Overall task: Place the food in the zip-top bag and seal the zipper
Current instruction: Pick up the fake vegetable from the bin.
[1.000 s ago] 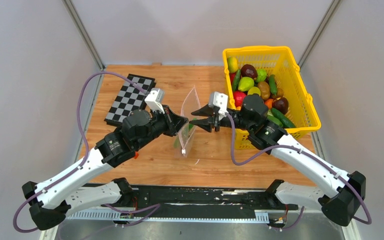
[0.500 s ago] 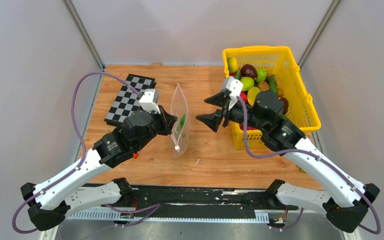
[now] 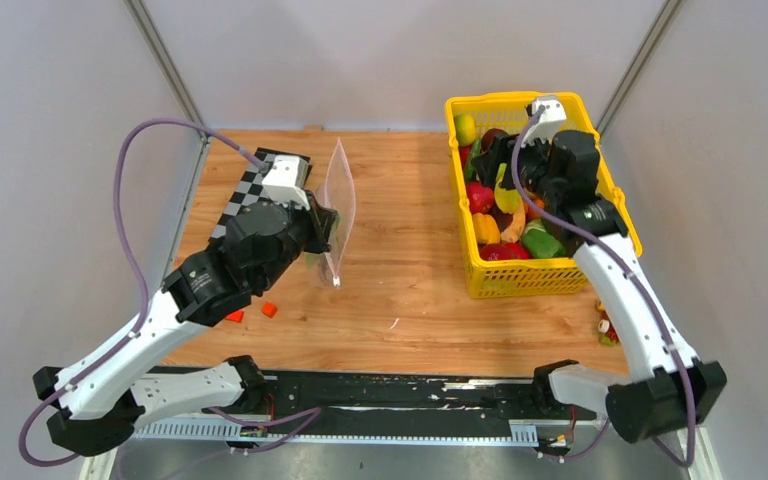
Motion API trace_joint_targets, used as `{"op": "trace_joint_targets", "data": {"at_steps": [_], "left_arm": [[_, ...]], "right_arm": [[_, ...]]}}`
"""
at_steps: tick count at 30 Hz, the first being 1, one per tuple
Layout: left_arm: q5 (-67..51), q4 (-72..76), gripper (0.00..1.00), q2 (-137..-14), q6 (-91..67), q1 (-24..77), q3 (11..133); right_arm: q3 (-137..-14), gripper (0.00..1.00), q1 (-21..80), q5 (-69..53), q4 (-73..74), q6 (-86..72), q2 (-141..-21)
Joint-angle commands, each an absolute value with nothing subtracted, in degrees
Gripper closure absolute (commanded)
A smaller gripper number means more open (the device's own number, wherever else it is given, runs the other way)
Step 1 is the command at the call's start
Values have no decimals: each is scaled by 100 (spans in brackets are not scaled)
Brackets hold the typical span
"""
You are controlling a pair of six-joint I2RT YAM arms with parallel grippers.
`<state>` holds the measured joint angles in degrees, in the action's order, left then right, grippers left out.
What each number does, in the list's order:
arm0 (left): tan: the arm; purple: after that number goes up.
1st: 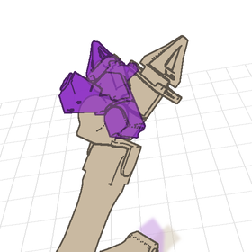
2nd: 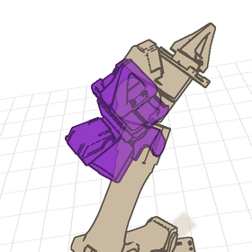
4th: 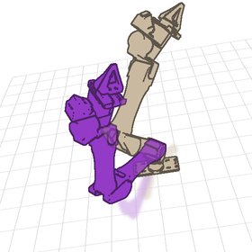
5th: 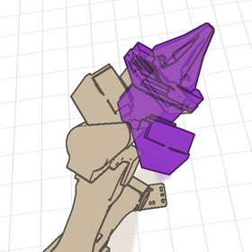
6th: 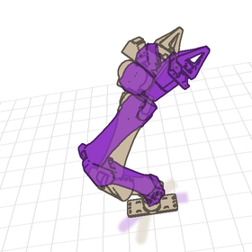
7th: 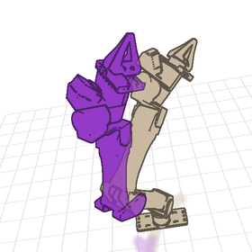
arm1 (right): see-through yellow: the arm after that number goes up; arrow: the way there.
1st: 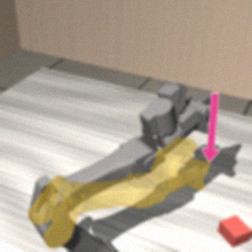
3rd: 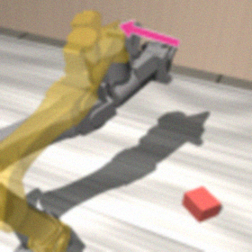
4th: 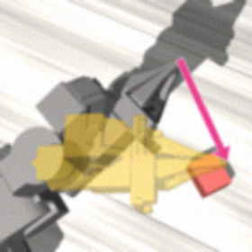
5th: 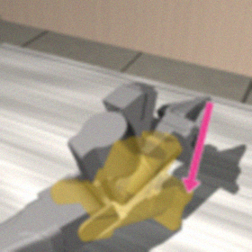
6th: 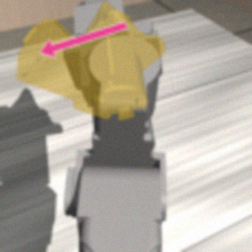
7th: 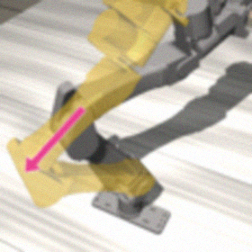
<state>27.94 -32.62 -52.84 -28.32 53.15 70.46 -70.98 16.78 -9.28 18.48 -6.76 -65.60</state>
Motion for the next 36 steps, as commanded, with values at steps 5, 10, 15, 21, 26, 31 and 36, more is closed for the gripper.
{"op": "trace_joint_targets", "data": {"at_steps": [5, 10, 15, 21, 26, 31, 36], "left_arm": [[2226, -3304, 100, -6007, -2823, 5317, 6735], [1968, -3025, 100, -6187, -2932, 5317, 6541], [1960, -2806, 100, -6198, -2970, 5317, 6356], [1918, -2708, 100, -6237, -2962, 5317, 6318], [1804, -2663, 100, -6308, -2968, 5317, 6347], [1771, -2632, 100, -6328, -2978, 5317, 6346], [1745, -2645, 100, -6354, -2994, 5317, 6385]], "right_arm": [[-7960, 34, 957, -1799, 2048, -1116, -8015], [-8773, 36, 830, -1386, 2544, -977, -8864], [-9346, 36, 649, -2103, 2585, -940, -9551], [-9758, 38, 660, -2387, 2602, -849, -10329], [-10175, 43, 652, -1914, 3045, -480, -10803], [-10207, 45, 655, -1580, 2834, -140, -10993], [-10530, 47, 642, -1628, 2735, 60, -11416]]}}
